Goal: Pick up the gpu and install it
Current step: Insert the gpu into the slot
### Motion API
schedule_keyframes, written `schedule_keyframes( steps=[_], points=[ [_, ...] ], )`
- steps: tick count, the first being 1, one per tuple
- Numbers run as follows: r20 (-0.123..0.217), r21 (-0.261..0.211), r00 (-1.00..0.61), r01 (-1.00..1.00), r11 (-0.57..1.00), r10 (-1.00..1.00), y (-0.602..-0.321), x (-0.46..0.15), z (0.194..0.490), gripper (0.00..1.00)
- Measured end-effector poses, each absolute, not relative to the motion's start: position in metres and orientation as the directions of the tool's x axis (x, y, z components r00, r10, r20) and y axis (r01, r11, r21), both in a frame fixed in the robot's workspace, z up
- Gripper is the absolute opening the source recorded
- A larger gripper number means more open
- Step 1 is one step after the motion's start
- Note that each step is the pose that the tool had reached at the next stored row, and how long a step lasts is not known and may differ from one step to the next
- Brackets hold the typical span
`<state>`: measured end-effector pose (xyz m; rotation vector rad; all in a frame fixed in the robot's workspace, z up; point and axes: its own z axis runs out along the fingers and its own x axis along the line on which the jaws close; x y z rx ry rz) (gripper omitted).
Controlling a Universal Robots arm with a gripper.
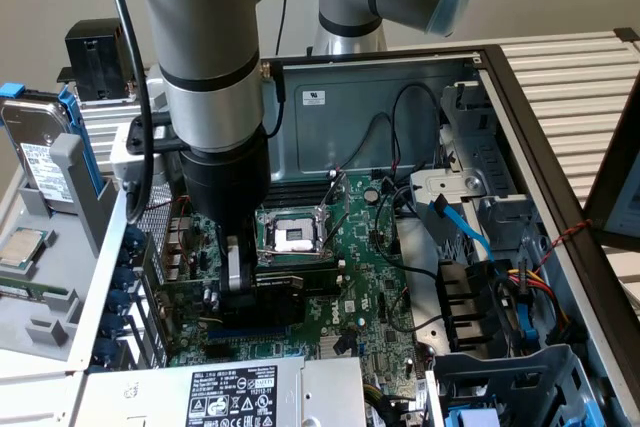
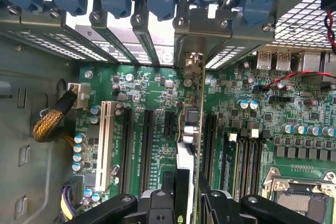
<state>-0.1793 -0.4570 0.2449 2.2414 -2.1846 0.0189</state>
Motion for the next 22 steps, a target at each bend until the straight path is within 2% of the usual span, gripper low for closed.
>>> schedule_keyframes(
  steps=[22],
  points=[
    [0.018,-0.001,0.026,-1.0,-0.026,-1.0,-0.457,-0.1803,0.2437,0.27]
  ],
)
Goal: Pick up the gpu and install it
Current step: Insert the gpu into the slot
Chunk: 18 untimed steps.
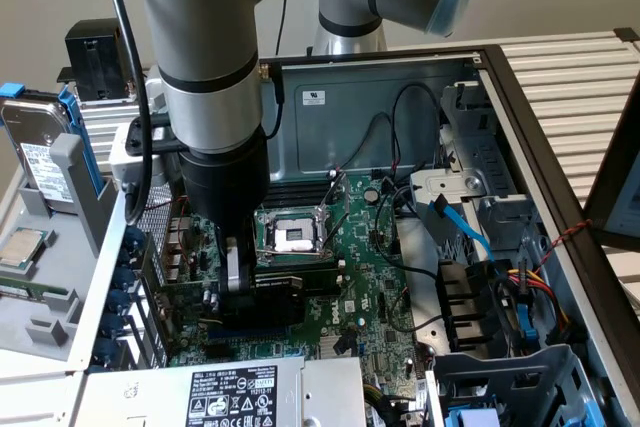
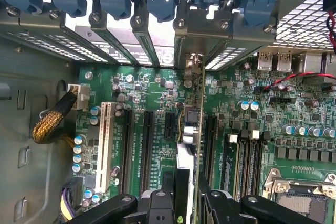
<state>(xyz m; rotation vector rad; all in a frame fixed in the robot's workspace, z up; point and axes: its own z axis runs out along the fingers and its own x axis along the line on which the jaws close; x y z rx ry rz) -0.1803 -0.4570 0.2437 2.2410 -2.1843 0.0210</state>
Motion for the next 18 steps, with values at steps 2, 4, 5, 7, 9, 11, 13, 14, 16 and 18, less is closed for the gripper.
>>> schedule_keyframes(
  steps=[2,4,5,7,9,11,13,14,16,18],
  points=[
    [0.018,-0.001,0.026,-1.0,-0.026,-1.0,-0.457,-0.1803,0.2437,0.27],
    [0.018,-0.001,0.026,-1.0,-0.026,-1.0,-0.457,-0.1803,0.2437,0.27],
    [0.018,-0.001,0.026,-1.0,-0.026,-1.0,-0.457,-0.1803,0.2437,0.27],
    [0.018,-0.001,0.026,-1.0,-0.026,-1.0,-0.457,-0.1803,0.2437,0.27],
    [0.018,-0.001,0.026,-1.0,-0.026,-1.0,-0.457,-0.1803,0.2437,0.27],
    [0.018,-0.001,0.026,-1.0,-0.026,-1.0,-0.457,-0.1803,0.2437,0.27],
    [0.018,-0.001,0.026,-1.0,-0.026,-1.0,-0.457,-0.1802,0.2437,0.27],
    [0.018,-0.001,0.026,-1.0,-0.026,-1.0,-0.457,-0.1803,0.2437,0.27],
    [0.018,-0.001,0.026,-1.0,-0.026,-1.0,-0.457,-0.1803,0.2437,0.27],
    [0.018,-0.001,0.026,-1.0,-0.026,-1.0,-0.457,-0.1803,0.2437,0.27]
  ],
)
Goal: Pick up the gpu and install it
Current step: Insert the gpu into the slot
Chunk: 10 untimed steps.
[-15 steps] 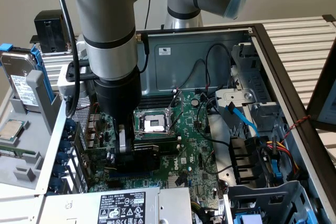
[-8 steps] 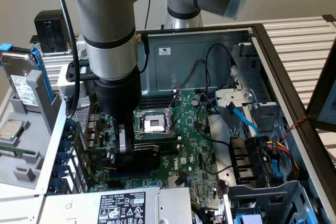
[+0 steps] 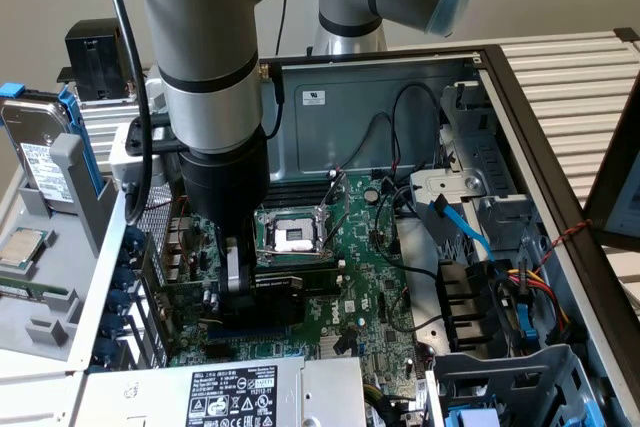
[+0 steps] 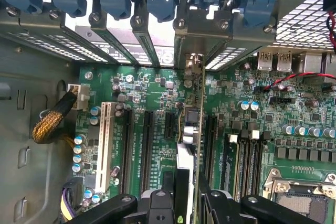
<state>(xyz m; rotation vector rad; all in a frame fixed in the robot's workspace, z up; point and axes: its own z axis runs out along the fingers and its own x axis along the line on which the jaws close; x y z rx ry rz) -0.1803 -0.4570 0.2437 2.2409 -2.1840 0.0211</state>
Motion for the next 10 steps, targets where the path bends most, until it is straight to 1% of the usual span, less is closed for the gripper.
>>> schedule_keyframes(
  steps=[1,2,3,5,6,10],
  points=[
    [0.018,0.0,0.025,-1.0,-0.025,-1.0,-0.457,-0.1806,0.2436,0.28],
    [0.018,-0.001,0.025,-1.0,-0.025,-1.0,-0.457,-0.1805,0.2436,0.32],
    [0.018,-0.001,0.025,-1.0,-0.025,-1.0,-0.457,-0.1805,0.2435,0.4],
    [0.019,-0.001,0.026,-1.0,-0.026,-0.999,-0.457,-0.1803,0.2437,0.4],
    [0.02,-0.001,0.026,-1.0,-0.026,-0.999,-0.457,-0.1802,0.244,0.47],
    [0.022,-0.001,0.026,-1.0,-0.026,-0.999,-0.457,-0.1804,0.248,0.47]
  ],
)
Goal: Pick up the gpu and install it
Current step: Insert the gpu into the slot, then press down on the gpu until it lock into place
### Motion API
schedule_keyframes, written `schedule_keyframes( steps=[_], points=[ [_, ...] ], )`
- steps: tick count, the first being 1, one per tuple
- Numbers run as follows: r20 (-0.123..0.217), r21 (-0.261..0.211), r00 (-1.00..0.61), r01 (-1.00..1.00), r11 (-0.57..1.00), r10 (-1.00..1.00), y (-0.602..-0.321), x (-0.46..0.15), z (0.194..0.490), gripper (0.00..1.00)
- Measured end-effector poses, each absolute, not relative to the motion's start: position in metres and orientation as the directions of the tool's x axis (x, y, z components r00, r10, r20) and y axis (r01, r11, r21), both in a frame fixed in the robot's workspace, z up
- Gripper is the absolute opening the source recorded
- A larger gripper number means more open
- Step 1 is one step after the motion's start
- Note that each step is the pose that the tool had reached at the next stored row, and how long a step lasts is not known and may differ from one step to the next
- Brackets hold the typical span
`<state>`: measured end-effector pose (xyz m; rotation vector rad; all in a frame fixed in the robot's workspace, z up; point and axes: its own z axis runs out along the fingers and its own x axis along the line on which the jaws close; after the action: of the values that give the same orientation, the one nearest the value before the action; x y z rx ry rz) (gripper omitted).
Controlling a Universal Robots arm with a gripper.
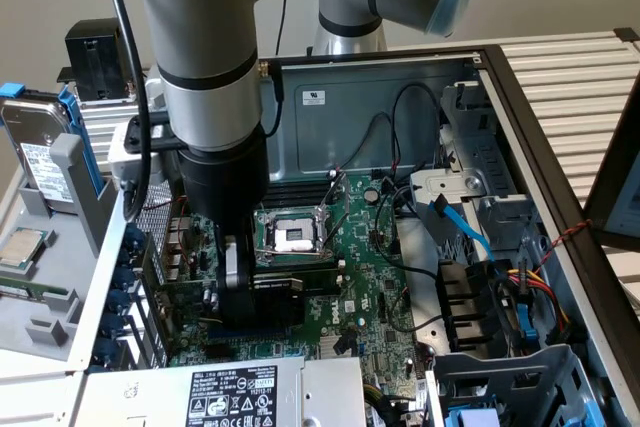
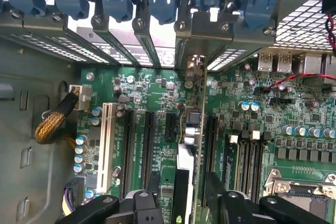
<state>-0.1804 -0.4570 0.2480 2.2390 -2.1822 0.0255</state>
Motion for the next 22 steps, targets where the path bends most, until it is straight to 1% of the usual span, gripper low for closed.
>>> schedule_keyframes(
  steps=[10,22],
  points=[
    [0.023,-0.001,0.026,-1.0,-0.026,-0.999,-0.457,-0.182,0.287,0.47],
    [0.023,-0.001,0.026,-1.0,-0.026,-0.999,-0.457,-0.183,0.291,0.47]
  ],
)
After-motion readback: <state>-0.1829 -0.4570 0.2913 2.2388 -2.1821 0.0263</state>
